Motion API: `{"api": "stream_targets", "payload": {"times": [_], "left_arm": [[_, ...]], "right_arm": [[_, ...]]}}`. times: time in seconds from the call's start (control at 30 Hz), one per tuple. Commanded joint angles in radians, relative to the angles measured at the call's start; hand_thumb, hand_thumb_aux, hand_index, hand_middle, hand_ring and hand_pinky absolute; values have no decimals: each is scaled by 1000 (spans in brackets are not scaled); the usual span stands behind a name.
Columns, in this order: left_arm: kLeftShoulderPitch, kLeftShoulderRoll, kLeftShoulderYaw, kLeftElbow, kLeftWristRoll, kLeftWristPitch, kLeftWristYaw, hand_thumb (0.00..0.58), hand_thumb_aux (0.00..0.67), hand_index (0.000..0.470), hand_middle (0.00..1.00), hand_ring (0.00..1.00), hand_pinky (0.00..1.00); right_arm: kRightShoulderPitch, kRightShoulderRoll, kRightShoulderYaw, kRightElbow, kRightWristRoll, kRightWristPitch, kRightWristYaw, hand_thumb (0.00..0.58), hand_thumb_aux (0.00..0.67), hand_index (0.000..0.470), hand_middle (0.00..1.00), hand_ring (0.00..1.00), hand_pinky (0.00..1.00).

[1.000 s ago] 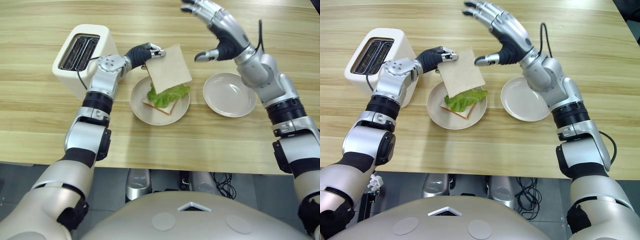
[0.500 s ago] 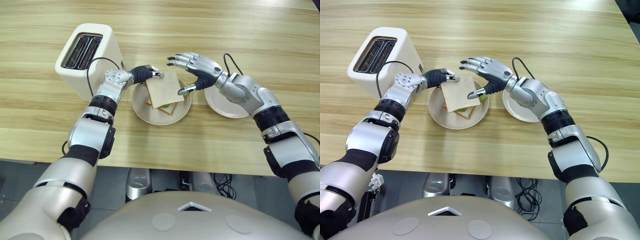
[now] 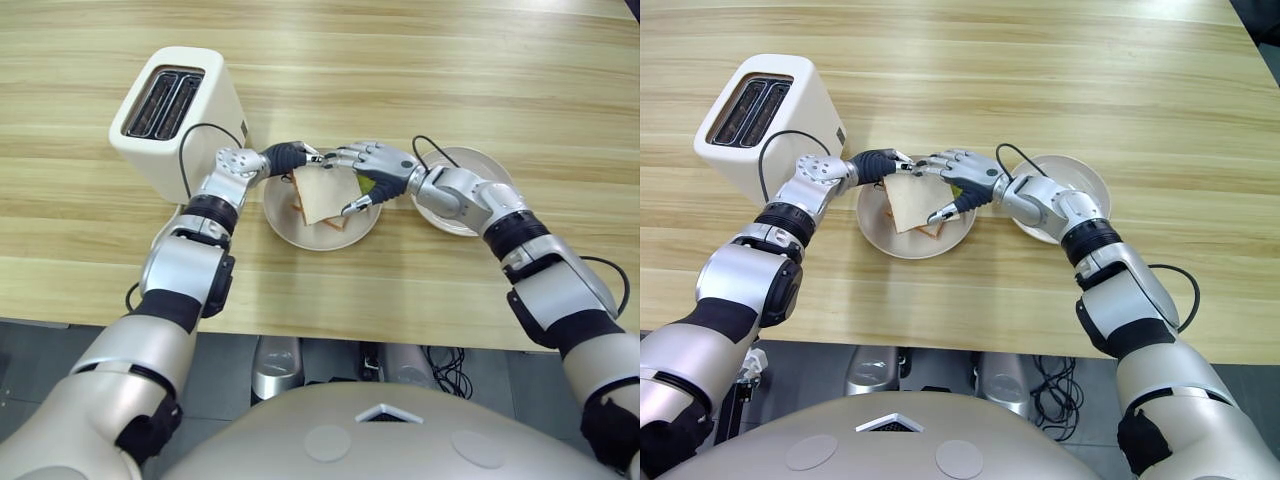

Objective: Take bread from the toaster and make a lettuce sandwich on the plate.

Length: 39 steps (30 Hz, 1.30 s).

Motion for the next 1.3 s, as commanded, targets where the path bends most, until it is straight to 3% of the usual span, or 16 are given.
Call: {"api": "stream_targets", "payload": {"times": [0.03,1.3], "left_arm": [[-30,1,16,17,2,5,9,580,670,460,1000,1000,1000],[-13,-21,33,56,56,60,146,580,670,460,1000,1000,1000]], "right_arm": [[-6,9,29,28,-18,-10,-7,0,0,0,0,0,0],[45,-71,12,-138,-6,-18,30,0,0,0,0,0,0]]}}
